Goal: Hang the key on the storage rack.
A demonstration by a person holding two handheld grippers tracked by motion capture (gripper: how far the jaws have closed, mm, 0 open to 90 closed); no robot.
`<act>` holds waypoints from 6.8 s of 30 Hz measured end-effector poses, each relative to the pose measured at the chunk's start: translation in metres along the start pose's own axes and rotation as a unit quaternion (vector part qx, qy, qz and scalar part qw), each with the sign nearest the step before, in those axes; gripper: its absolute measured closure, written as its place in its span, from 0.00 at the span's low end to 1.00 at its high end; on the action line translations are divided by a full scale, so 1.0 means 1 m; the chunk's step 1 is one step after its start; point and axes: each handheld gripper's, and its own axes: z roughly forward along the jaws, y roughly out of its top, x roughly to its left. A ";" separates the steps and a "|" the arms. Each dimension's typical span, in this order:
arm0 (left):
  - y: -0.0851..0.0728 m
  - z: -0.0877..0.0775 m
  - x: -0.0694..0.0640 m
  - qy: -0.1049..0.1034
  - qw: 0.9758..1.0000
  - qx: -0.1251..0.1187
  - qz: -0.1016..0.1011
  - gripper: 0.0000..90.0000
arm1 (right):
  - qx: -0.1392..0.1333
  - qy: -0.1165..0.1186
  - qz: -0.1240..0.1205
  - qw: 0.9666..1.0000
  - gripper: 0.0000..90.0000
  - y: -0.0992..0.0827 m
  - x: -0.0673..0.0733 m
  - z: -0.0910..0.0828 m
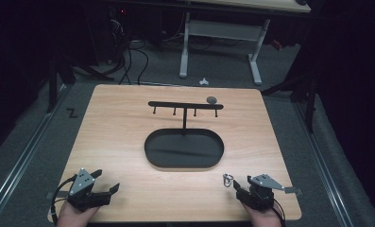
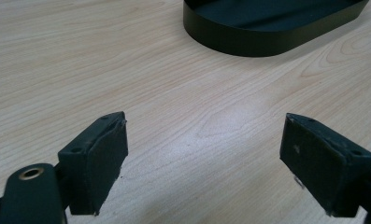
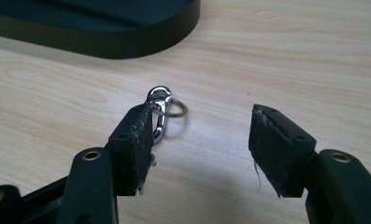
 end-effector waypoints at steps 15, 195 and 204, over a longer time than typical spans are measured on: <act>0.009 0.010 0.000 -0.013 1.000 -0.006 0.003 0.17 | 0.032 0.014 -0.003 0.999 0.51 -0.008 0.007 0.002; 0.019 0.019 -0.003 -0.060 0.998 -0.023 -0.001 0.18 | 0.343 0.040 -0.064 0.936 0.76 0.108 0.026 0.053; 0.019 0.019 -0.003 -0.060 0.998 -0.023 -0.001 0.18 | 0.338 0.046 -0.052 0.938 0.76 0.116 0.023 0.044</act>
